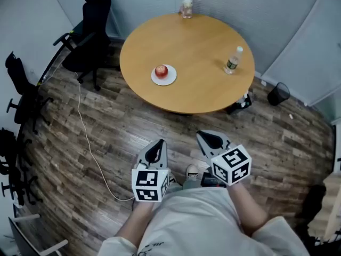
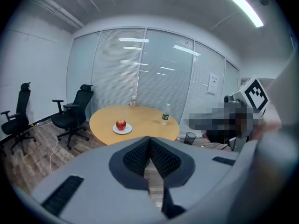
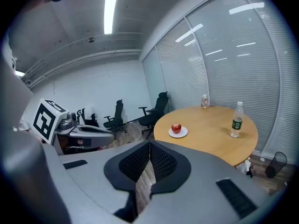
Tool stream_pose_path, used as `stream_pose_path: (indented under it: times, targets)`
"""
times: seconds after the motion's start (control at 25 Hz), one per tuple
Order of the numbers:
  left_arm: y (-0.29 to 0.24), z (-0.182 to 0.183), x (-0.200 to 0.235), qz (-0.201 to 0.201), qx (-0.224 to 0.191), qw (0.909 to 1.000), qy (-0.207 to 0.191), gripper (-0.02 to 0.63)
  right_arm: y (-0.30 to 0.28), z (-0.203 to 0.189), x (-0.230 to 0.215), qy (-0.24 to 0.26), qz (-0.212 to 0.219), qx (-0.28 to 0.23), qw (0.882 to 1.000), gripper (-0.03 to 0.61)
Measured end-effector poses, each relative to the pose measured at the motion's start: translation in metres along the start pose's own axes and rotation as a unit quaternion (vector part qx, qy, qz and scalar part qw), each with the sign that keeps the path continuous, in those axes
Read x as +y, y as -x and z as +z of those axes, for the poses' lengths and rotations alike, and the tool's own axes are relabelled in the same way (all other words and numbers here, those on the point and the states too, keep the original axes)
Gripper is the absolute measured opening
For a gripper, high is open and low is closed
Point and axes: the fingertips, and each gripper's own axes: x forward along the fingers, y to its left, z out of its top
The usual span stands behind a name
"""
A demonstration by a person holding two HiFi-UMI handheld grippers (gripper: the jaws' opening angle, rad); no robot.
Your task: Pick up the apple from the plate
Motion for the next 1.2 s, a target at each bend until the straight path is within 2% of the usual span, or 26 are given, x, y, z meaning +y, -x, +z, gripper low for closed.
stream_pose_path:
  times: [0.2,0.8,1.2]
  targets:
    - [0.005,-0.001,0.005,-0.005,-0.001,1.0,-0.002,0.003,0.0,0.0,-0.001,-0.019,-0.013,-0.003,1.0,0.031]
    - [0.025,-0.003,0.03,-0.03,-0.011,0.9995,0.003,0.003,-0.006,-0.001,0.009,-0.033,-0.056,-0.001,0.998,0.031]
    - [-0.029,0.016,0.063,-0.008,-0.001,0.9999,0.008,0.003,-0.06,0.01,-0.037,-0.048,-0.041,0.006,0.998,0.031]
